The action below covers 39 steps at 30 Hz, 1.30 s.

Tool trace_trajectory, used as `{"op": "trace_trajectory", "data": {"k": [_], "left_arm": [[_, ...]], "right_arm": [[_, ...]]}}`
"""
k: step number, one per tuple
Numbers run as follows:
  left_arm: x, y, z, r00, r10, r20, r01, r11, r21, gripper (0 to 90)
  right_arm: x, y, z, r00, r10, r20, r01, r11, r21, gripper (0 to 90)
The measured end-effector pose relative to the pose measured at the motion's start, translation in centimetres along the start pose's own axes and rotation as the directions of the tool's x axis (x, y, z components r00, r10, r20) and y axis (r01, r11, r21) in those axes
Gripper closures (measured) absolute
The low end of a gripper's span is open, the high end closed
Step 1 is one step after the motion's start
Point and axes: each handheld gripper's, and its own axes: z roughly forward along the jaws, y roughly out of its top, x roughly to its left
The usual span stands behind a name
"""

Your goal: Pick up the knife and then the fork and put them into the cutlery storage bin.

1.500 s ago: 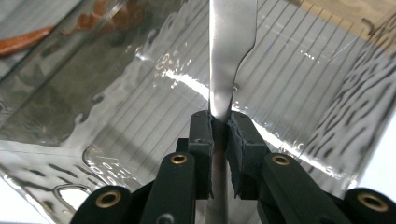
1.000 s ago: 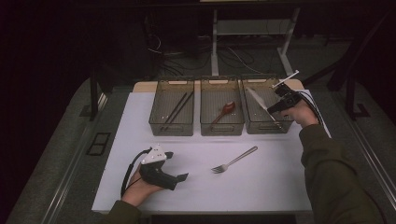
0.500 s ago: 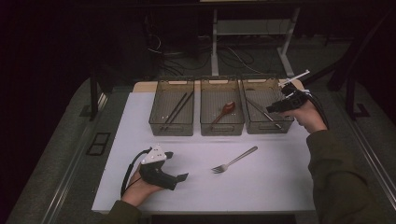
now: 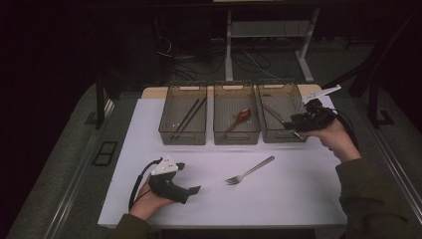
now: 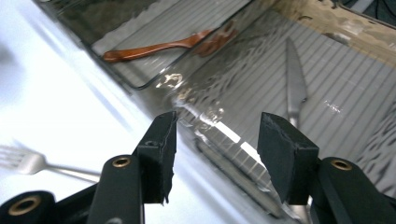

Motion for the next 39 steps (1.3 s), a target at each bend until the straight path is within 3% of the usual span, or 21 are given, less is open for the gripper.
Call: {"op": "trace_trajectory", "data": {"k": [9, 18, 23, 29, 39], "left_arm": [[0.0, 0.0, 0.0, 1.0000, 0.000, -0.003, 0.000, 1.0000, -0.002, 0.7], [-0.1, 0.0, 0.1, 1.0000, 0.007, -0.002, -0.007, 1.0000, 0.000, 0.6], [-0.1, 0.0, 0.1, 1.0000, 0.008, 0.000, -0.008, 1.0000, 0.004, 0.6], [-0.1, 0.0, 0.2, 0.9999, 0.011, 0.000, -0.011, 0.9999, 0.009, 0.6], [-0.1, 0.0, 0.2, 0.9999, 0.013, 0.001, -0.013, 0.9999, 0.010, 0.6]], "right_arm": [[2.7, -2.1, 0.5, 0.9978, -0.051, -0.044, 0.051, 0.999, 0.005, 64.6], [3.9, -3.3, 3.7, 0.9917, -0.091, -0.091, 0.099, 0.991, 0.085, 88.5], [4.4, -3.7, 5.8, 0.9874, -0.109, -0.115, 0.124, 0.982, 0.140, 88.7], [4.7, -4.0, 7.7, 0.9857, -0.129, -0.108, 0.147, 0.973, 0.180, 88.7], [5.0, -4.5, 8.3, 0.9853, -0.142, -0.095, 0.159, 0.964, 0.211, 88.8]]}}
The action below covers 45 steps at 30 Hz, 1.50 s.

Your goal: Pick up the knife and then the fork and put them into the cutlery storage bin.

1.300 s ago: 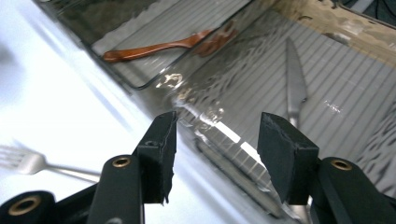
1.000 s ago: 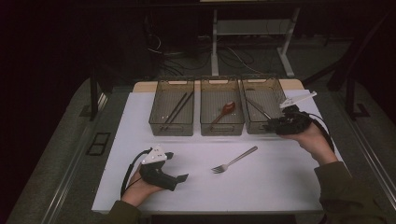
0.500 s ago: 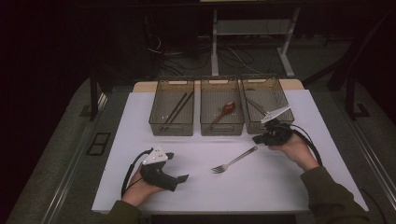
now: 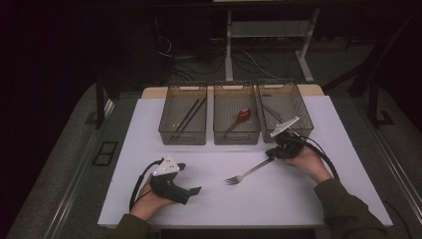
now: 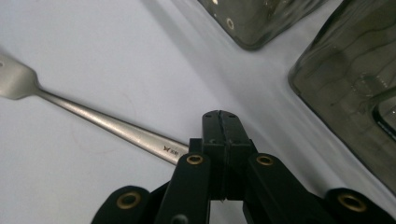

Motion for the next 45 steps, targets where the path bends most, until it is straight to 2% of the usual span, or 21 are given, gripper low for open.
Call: {"op": "trace_trajectory", "data": {"k": [13, 17, 22, 28, 31, 33, 36, 42, 45], "left_arm": [[0.0, 0.0, -0.1, 1.0000, -0.003, -0.002, 0.003, 1.0000, -0.005, 0.6], [0.0, 0.0, -0.1, 1.0000, -0.004, -0.002, 0.004, 1.0000, -0.005, 0.6], [-0.1, 0.1, -0.1, 1.0000, -0.001, -0.003, 0.001, 1.0000, -0.006, 0.6], [-0.1, 0.1, -0.1, 1.0000, 0.000, -0.002, 0.000, 1.0000, -0.005, 0.6], [-0.1, 0.1, -0.1, 1.0000, 0.001, -0.001, -0.001, 1.0000, -0.005, 0.6], [-0.1, 0.1, -0.1, 1.0000, 0.001, -0.001, -0.001, 1.0000, -0.004, 0.6], [-0.1, 0.1, -0.1, 1.0000, -0.004, -0.003, 0.004, 1.0000, -0.006, 0.6], [-0.1, 0.0, -0.1, 1.0000, -0.003, -0.002, 0.003, 1.0000, -0.006, 0.6], [-0.1, 0.0, -0.1, 1.0000, -0.002, -0.001, 0.002, 1.0000, -0.005, 0.6]], "right_arm": [[1.2, -1.7, -1.3, 0.9982, -0.034, -0.048, 0.037, 0.998, 0.060, 88.9], [2.1, -2.3, -1.8, 0.9957, -0.054, -0.075, 0.061, 0.994, 0.087, 88.9], [3.4, -2.9, -2.2, 0.9870, -0.116, -0.111, 0.129, 0.985, 0.113, 89.0], [4.9, -3.3, -2.4, 0.9672, -0.203, -0.152, 0.226, 0.963, 0.149, 88.9], [5.3, -2.8, -2.5, 0.9642, -0.220, -0.148, 0.244, 0.955, 0.168, 88.6], [5.7, -2.1, -2.6, 0.9639, -0.222, -0.147, 0.246, 0.953, 0.177, 83.2], [6.6, -0.7, -2.5, 0.9574, -0.242, -0.158, 0.269, 0.946, 0.182, 79.6], [8.5, 1.9, -1.0, 0.9402, -0.290, -0.178, 0.327, 0.916, 0.232, 78.1], [9.0, 2.9, -0.1, 0.9298, -0.319, -0.184, 0.359, 0.896, 0.260, 78.1]]}}
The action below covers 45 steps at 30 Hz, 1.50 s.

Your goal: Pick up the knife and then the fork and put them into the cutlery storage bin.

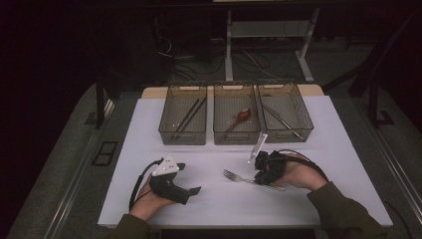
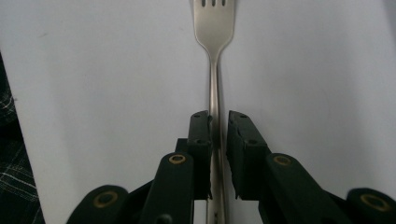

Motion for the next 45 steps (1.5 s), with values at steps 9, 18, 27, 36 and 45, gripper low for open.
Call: {"op": "trace_trajectory", "data": {"k": [9, 18, 27, 36, 45], "left_arm": [[0.0, 0.0, 0.0, 1.0000, 0.004, 0.004, -0.004, 1.0000, 0.003, 0.6], [0.0, 0.0, 0.1, 1.0000, 0.005, 0.004, -0.005, 1.0000, 0.004, 0.6], [0.0, 0.0, 0.1, 1.0000, 0.005, 0.004, -0.005, 1.0000, 0.004, 0.6], [0.0, 0.0, 0.1, 1.0000, 0.005, 0.005, -0.005, 1.0000, 0.003, 0.6], [-0.1, 0.0, 0.1, 1.0000, 0.005, 0.008, -0.005, 1.0000, 0.002, 0.6]], "right_arm": [[0.2, 2.3, 1.3, 0.9987, -0.052, 0.002, 0.051, 0.991, 0.127, 80.5], [0.4, 2.9, 1.5, 0.9949, -0.098, 0.021, 0.093, 0.980, 0.176, 83.2], [0.1, 2.5, 0.8, 0.9982, -0.059, 0.012, 0.057, 0.990, 0.133, 83.8], [-1.6, 0.2, -2.5, 0.9968, 0.071, 0.036, -0.068, 0.994, -0.081, 83.9], [-3.5, -3.3, -5.7, 0.9625, 0.270, 0.022, -0.249, 0.912, -0.326, 83.9]]}}
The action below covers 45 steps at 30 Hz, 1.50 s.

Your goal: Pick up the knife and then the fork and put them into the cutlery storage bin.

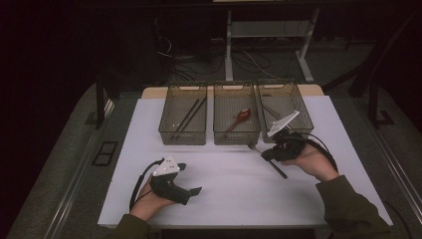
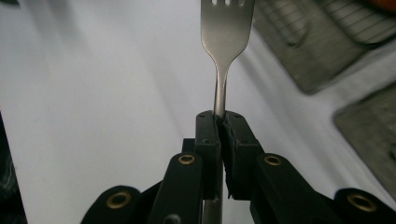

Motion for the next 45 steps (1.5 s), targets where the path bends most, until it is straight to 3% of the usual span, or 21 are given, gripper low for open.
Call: {"op": "trace_trajectory", "data": {"k": [6, 12, 24, 32, 36, 43, 45], "left_arm": [[0.0, 0.0, 0.0, 1.0000, 0.002, 0.003, -0.002, 1.0000, 0.003, 0.6], [0.0, 0.0, 0.1, 1.0000, -0.002, 0.004, 0.002, 1.0000, 0.000, 0.6], [0.0, -0.1, 0.2, 1.0000, 0.000, 0.008, 0.000, 1.0000, 0.007, 0.6], [0.0, -0.1, 0.3, 1.0000, -0.003, 0.008, 0.002, 1.0000, 0.006, 0.6], [0.0, -0.1, 0.3, 0.9999, -0.004, 0.009, 0.004, 1.0000, 0.004, 0.6], [0.1, -0.1, 0.3, 1.0000, -0.001, 0.009, 0.001, 1.0000, 0.007, 0.6], [0.1, -0.1, 0.3, 1.0000, -0.001, 0.009, 0.001, 1.0000, 0.007, 0.6]], "right_arm": [[-1.5, -0.7, -1.8, 0.9980, 0.059, 0.022, -0.055, 0.990, -0.130, 83.9], [-3.0, -1.0, -3.3, 0.9928, 0.115, 0.034, -0.102, 0.961, -0.258, 83.9], [-5.8, -1.4, -5.4, 0.9754, 0.205, 0.081, -0.156, 0.902, -0.402, 83.9], [-8.5, -1.0, -6.9, 0.9536, 0.255, 0.161, -0.148, 0.861, -0.487, 83.9], [-9.9, -0.8, -7.4, 0.9351, 0.294, 0.199, -0.155, 0.842, -0.516, 83.9], [-12.2, -0.9, -7.1, 0.9058, 0.350, 0.239, -0.187, 0.836, -0.516, 83.8], [-12.8, -1.1, -6.7, 0.8980, 0.364, 0.247, -0.201, 0.839, -0.505, 83.8]]}}
